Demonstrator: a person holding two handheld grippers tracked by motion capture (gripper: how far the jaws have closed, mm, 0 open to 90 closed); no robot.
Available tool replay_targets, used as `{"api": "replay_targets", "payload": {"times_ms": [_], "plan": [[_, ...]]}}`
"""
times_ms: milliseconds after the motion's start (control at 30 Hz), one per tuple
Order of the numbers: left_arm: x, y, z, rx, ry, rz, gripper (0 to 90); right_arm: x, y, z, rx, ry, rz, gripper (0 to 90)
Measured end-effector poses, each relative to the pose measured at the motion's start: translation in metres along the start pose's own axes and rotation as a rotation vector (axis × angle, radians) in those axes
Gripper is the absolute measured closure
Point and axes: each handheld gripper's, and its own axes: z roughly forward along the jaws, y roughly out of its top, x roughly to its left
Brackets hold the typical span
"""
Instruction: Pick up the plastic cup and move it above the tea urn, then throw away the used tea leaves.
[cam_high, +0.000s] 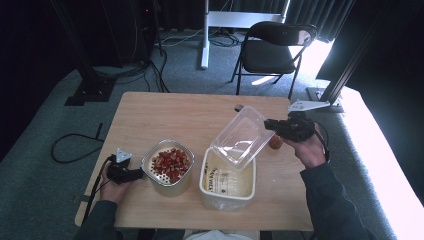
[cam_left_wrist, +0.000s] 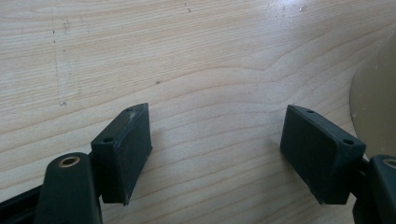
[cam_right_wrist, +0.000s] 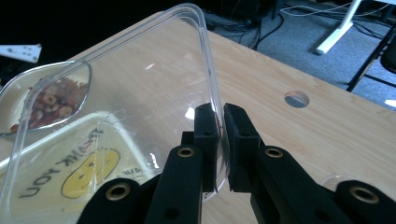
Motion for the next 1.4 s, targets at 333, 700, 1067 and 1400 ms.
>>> {"api": "replay_targets", "payload": {"times_ms": [333,700,1067,1400], "plan": [[0.0,0.0,0.0,-0.001,-0.001,-0.002,25.4,0.013,0.0,-0.002,0.018,0.016,-0.043,84.3],[0.0,0.0,0.0,-0.001,-0.001,-0.002,25.4,0.022,-0.001,-0.006,-0.027,0.076,-0.088,53.4],[0.0,0.0,0.0,0.001,-0.002,0.0,25.4,0.007,-0.027,0.004,-0.049,0.046,-0.018,49.1],[0.0,0.0,0.0,-0.001,0.0,0.0,25.4,-0.005,-0.054,0.014,-0.047,-0.06,0.027,39.1]]}}
